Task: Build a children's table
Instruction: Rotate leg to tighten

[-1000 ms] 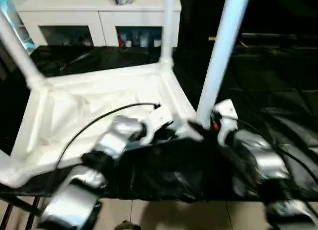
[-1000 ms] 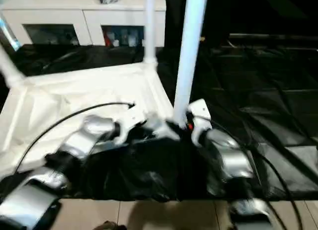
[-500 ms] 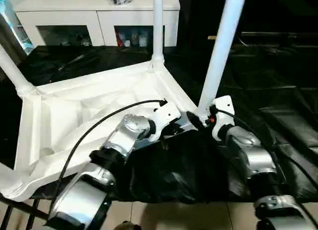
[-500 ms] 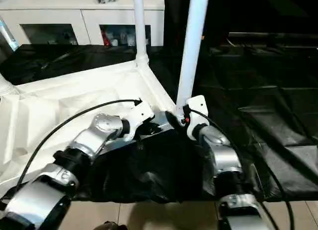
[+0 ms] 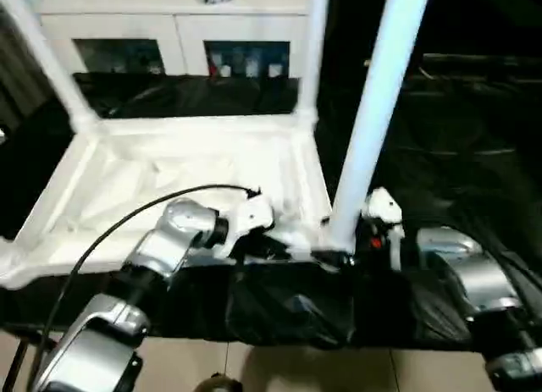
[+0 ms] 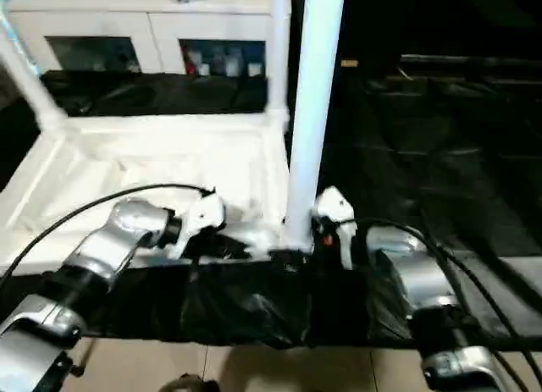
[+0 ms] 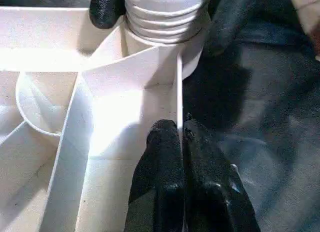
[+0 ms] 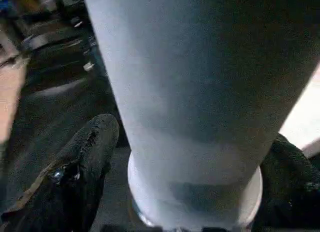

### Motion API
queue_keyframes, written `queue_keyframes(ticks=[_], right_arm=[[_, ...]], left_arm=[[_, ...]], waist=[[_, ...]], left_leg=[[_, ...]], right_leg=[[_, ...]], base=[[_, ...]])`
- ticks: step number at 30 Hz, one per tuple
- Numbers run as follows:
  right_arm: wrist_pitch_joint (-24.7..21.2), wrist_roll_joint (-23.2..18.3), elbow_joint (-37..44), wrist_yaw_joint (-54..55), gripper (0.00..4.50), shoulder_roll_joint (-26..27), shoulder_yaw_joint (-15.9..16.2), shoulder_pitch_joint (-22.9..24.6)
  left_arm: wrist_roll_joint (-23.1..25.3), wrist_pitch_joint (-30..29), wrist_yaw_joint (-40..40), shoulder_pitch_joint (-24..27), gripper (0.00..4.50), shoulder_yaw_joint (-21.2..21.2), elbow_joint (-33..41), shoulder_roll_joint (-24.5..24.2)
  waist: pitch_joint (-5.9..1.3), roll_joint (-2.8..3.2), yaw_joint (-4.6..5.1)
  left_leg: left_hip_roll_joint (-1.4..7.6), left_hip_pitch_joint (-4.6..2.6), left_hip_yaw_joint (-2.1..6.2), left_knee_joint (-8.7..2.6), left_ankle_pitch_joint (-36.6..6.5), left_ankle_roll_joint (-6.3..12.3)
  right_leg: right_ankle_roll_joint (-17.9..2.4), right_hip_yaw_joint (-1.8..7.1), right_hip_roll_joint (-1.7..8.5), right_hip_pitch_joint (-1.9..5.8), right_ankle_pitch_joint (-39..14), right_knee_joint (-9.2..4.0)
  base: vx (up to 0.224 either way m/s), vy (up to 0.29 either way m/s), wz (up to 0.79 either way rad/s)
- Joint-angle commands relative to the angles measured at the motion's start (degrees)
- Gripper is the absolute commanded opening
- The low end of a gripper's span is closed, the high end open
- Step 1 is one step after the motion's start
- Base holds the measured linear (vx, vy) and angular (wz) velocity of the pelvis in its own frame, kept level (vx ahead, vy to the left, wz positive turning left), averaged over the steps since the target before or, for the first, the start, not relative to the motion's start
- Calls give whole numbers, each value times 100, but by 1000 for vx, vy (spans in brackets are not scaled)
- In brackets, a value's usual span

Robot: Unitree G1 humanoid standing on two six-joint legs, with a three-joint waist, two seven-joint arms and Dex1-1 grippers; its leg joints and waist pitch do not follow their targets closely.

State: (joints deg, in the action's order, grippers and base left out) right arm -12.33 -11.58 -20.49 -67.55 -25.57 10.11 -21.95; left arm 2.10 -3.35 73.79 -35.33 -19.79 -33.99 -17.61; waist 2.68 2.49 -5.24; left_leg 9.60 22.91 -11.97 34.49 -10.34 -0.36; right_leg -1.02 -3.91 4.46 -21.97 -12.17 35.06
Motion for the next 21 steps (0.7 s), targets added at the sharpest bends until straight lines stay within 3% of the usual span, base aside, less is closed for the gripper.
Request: queue_keyframes(ticks=[1,9,15,18,19,20,21], right_arm=[[-67,-32,217,-382,365,-63,236,100],[-241,-86,506,-572,304,-161,404,241],[-317,-89,459,-138,274,60,240,298],[-151,331,-57,1156,273,521,14,119],[-150,335,-65,1176,273,529,10,115],[-169,508,-392,2112,272,902,-168,-32],[-176,528,-444,2261,272,968,-199,-56]], left_arm=[[-96,141,215,-5,0,-123,233,-10],[-76,202,459,88,0,-193,325,-157],[-20,165,111,28,0,-115,211,-32],[239,4,-886,-265,0,29,-245,333],[243,2,-901,-269,0,31,-252,339],[307,-140,-1503,-459,0,121,-477,645],[318,-163,-1595,-487,0,130,-507,695]], waist=[[-360,-79,4],[-359,-80,-22],[-363,-87,-17],[-330,-92,35],[-313,-104,68],[-306,-132,84],[-301,-129,94]], left_leg=[[474,-192,215,-408,-963,415],[484,-198,226,-422,-962,375],[473,-191,226,-414,-935,363],[452,-216,221,-434,-1168,188],[435,-223,243,-452,-1370,56],[436,-228,254,-460,-1454,-20],[433,-232,261,-461,-1475,-64]], right_leg=[[-1403,296,524,189,-519,-377],[-1345,298,523,181,-606,-379],[-1356,292,526,183,-590,-375],[-1323,306,526,134,-985,-434],[-1249,305,542,146,-1392,-477],[-1156,309,563,154,-1692,-509],[-1121,309,562,145,-1797,-516]], base=[[0,0,0],[0,0,0],[0,0,0],[0,0,0],[0,0,0],[0,0,0],[0,0,0]])
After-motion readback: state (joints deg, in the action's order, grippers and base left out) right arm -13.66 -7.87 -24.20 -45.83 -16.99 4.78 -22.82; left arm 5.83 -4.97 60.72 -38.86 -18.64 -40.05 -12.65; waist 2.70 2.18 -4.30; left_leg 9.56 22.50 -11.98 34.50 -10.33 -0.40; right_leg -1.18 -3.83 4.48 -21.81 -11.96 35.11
